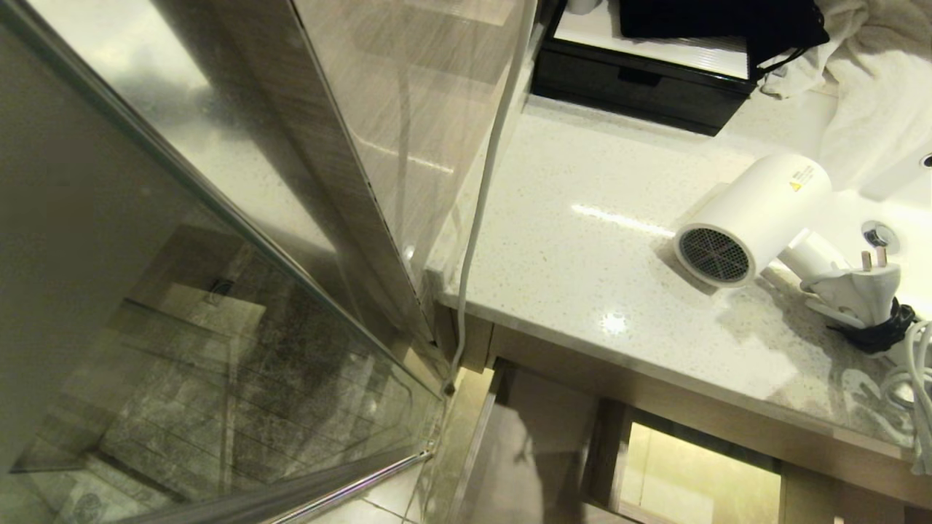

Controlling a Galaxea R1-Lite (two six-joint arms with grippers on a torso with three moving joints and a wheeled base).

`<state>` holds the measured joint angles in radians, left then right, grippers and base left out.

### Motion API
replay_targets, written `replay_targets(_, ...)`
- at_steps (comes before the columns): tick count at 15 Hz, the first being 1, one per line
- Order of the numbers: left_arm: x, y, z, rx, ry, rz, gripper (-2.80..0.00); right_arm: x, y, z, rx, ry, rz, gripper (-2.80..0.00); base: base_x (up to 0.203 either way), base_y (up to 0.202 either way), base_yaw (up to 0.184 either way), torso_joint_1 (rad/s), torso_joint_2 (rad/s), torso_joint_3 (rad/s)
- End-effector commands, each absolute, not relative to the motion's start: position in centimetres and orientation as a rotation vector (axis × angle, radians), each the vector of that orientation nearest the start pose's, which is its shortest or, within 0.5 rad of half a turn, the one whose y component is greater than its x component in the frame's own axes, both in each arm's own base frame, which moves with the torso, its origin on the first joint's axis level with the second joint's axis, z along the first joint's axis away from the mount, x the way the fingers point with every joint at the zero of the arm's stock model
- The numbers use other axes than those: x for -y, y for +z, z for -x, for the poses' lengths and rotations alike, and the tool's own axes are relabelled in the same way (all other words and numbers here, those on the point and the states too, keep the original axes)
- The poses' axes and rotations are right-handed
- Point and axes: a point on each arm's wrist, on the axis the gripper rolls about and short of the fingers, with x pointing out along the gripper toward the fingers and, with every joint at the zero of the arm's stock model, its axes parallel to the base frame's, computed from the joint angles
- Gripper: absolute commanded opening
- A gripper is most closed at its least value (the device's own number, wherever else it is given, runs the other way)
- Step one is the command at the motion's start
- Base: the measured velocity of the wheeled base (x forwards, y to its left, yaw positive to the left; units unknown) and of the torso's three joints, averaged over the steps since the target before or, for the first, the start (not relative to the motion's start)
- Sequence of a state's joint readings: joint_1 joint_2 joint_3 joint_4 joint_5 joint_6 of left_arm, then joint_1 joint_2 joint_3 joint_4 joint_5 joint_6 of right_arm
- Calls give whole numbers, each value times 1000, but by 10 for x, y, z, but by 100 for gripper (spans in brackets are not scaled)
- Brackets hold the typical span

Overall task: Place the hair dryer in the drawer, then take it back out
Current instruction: Pick up the hairdryer

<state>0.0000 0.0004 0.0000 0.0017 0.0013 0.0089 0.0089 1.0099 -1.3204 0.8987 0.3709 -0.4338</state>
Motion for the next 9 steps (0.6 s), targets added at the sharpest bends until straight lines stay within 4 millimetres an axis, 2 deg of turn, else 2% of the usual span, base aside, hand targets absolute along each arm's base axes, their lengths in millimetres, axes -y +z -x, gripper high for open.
replay_targets(1, 0, 75, 23, -2, 2, -9, -280, -9, 322, -80, -507, 509, 302, -280, 0, 0, 0, 0, 0, 0)
replay_targets(2, 0, 75, 23, -2, 2, -9, -280, -9, 323, -87, -504, 511, 304, 0, 0, 0, 0, 0, 0, 0)
replay_targets(9, 0, 75, 23, -2, 2, -9, -280, -10, 327, -104, -494, 531, 343, 0, 0, 0, 0, 0, 0, 0)
